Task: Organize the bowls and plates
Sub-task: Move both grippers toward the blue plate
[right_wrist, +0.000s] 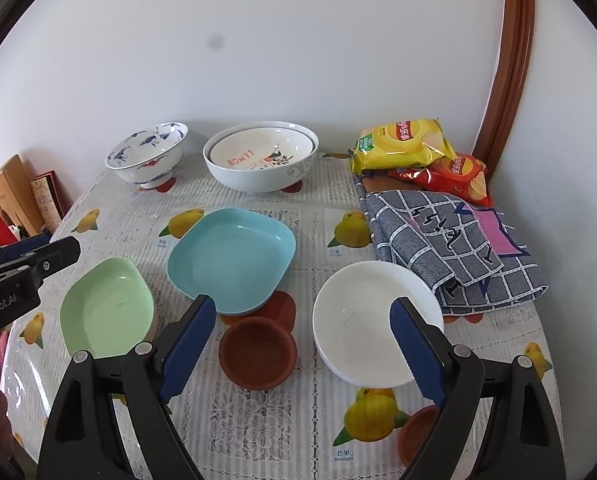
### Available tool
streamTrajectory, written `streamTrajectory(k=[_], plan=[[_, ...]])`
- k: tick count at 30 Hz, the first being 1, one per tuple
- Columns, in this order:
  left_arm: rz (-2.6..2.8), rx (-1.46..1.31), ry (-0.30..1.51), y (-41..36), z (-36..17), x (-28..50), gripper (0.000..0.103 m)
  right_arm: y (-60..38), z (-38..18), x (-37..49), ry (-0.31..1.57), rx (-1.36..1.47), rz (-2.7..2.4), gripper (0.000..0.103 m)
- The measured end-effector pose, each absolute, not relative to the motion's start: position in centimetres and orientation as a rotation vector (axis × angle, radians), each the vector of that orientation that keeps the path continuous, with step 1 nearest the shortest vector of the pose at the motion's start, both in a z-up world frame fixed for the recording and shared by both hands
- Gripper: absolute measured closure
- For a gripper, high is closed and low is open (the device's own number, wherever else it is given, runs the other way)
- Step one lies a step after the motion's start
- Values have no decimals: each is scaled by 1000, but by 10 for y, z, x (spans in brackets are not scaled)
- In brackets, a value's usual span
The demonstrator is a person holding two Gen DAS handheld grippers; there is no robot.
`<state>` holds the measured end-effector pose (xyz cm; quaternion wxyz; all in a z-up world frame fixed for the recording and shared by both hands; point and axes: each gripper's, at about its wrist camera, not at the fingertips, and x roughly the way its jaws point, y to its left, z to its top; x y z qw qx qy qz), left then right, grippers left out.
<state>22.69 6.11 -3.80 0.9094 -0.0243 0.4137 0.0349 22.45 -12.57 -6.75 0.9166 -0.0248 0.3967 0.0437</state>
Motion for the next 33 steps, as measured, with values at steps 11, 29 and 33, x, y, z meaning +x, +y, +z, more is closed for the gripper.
streamTrajectory(k=[11,29,33], plan=[[44,-36,903,67,-59,261,56,-116,-72,260,817,5,102,15],[23,-57,989,70,-103,310,56,-105,-112,309,911,30,122,15],[12,-58,997,69,-110,316,55,-101,-118,316,919,11,117,16]])
